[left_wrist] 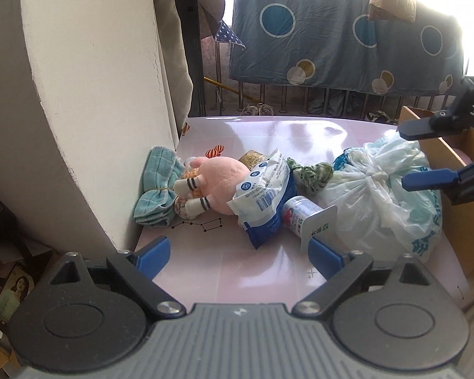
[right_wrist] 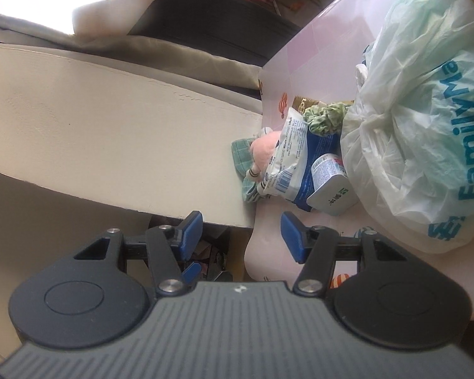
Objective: Organize soft objects
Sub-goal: 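Move the right gripper back to the pile above the wet wipes pack, then close the right gripper on the blue-and-white wet wipes pack's edge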
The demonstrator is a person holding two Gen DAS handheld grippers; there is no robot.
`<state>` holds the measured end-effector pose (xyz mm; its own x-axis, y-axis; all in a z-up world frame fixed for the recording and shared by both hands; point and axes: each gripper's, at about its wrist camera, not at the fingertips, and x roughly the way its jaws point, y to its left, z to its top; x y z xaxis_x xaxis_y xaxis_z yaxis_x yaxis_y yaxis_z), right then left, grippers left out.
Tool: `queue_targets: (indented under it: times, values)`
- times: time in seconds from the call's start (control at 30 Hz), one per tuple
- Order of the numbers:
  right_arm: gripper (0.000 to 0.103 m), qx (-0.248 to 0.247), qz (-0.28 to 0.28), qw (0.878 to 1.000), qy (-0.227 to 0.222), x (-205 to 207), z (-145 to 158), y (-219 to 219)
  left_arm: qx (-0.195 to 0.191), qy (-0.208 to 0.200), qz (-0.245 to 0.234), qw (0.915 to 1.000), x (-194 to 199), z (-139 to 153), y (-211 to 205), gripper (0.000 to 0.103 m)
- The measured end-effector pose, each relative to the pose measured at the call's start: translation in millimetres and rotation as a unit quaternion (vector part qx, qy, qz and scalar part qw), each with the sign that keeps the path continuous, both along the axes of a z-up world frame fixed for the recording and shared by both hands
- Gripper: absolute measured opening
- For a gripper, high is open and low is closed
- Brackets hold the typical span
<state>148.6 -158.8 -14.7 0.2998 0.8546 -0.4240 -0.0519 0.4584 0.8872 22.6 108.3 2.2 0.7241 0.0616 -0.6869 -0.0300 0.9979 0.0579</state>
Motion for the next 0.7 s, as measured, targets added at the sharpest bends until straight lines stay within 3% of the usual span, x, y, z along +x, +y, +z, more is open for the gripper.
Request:
queue_targets:
  times: [0.37,0.7]
  values:
    - [0.056,-0.009,0.013,1.0,0.02,15.2,-16.2,27.8,-0.014,-0.014,-0.028,0.9994,14.8,-15.8,5.4,0.094]
    - [0.06,-0.048,0.023,0.998,0.027,61.6,-29.6,72.7,-0.063,-0.017,-0.047,0.9967,72.4,-29.2,10.4,0.083]
